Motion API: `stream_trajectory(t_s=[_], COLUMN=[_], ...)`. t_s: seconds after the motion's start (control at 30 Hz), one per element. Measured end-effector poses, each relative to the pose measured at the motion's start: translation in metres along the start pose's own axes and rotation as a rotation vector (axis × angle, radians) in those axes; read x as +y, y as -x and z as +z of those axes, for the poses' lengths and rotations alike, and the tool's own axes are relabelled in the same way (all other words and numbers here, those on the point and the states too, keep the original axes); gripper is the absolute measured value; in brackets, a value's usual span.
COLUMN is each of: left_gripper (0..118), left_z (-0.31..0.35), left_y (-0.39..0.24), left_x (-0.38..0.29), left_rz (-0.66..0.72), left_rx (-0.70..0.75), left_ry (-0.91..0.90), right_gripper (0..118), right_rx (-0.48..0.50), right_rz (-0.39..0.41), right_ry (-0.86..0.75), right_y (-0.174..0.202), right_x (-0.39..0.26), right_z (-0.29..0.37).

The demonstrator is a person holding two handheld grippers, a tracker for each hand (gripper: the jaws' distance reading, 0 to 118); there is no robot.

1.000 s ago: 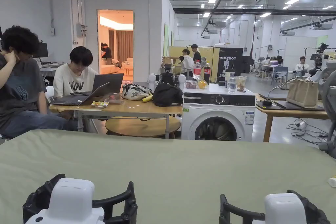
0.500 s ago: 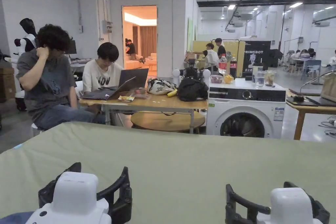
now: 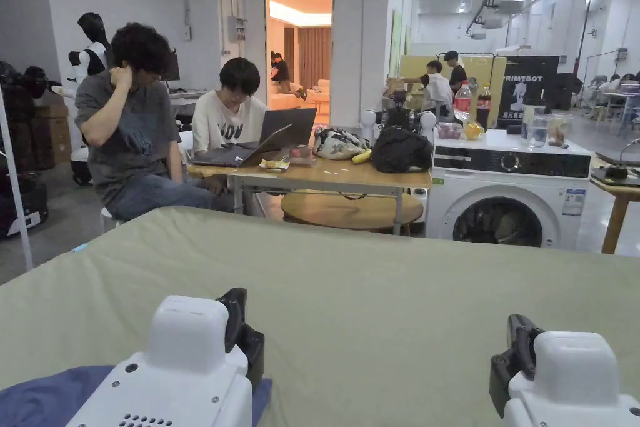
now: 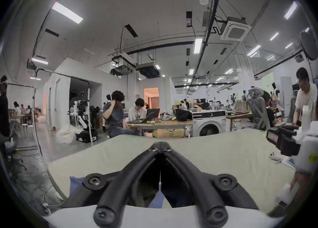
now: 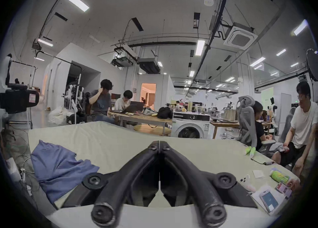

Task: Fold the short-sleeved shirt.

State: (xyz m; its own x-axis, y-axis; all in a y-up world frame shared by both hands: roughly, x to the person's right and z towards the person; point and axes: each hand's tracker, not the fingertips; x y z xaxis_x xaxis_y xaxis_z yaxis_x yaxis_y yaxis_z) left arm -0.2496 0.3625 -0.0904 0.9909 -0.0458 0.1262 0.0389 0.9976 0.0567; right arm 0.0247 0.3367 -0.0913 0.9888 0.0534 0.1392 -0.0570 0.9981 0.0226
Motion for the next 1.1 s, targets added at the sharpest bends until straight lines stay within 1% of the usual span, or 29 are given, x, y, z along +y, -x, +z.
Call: stream_trajectory(t_s=[0.1,0.27,0.33,0.4,0.47,0.57,0.6,0.67,0.73,0.83,0.87,0.93,1.0,1.07,1.1], left_gripper=[0,0,0,0,0,0,0,0,0,0,0,0,0,0,0], left_z=[-0.001,0.0,0.003,0.01,0.018,0.029,0.03,0.033,0.029,0.019,0.014,-0.001,-0.023,-0.048,-0.066], left_y=[-0.002,0.006,0.019,0.038,0.057,0.084,0.092,0.102,0.111,0.13,0.135,0.147,0.158,0.17,0.174], left_x=[0.001,0.007,0.01,0.011,0.009,0.006,0.006,0.004,0.004,0.0,-0.003,-0.012,-0.024,-0.045,-0.058], left_rz=[0.013,0.015,0.035,0.028,0.016,0.034,0.046,0.045,0.067,0.14,0.147,0.148,0.138,0.152,0.167], left_rx=[-0.01,-0.001,0.01,0.072,0.131,0.135,0.131,0.153,0.172,0.119,0.123,0.071,0.096,0.045,0.02], left_ry=[-0.012,-0.011,0.001,0.018,0.041,0.067,0.09,0.097,0.129,0.188,0.207,0.256,0.367,0.438,0.518], right_gripper=[0,0,0,0,0,0,0,0,0,0,0,0,0,0,0], right_rx=[-0.017,0.0,0.031,0.099,0.158,0.25,0.253,0.302,0.333,0.354,0.371,0.38,0.389,0.395,0.394], right_rz=[0.005,0.014,-0.003,-0.035,-0.041,-0.046,-0.053,-0.077,-0.102,-0.094,-0.089,-0.08,-0.076,-0.096,-0.113], right_ry=[0.003,0.018,0.016,0.011,0.021,0.03,0.043,0.069,0.07,0.087,0.098,0.109,0.13,0.158,0.18], right_y=[-0.007,-0.003,0.005,0.019,0.037,0.057,0.063,0.07,0.074,0.08,0.08,0.077,0.071,0.062,0.057], right_x=[-0.003,-0.005,-0.004,-0.004,-0.005,-0.009,-0.009,-0.009,-0.009,-0.009,-0.01,-0.014,-0.02,-0.028,-0.033], right_z=[0.001,-0.001,-0.005,-0.011,-0.018,-0.028,-0.031,-0.038,-0.04,-0.043,-0.044,-0.043,-0.042,-0.041,-0.041])
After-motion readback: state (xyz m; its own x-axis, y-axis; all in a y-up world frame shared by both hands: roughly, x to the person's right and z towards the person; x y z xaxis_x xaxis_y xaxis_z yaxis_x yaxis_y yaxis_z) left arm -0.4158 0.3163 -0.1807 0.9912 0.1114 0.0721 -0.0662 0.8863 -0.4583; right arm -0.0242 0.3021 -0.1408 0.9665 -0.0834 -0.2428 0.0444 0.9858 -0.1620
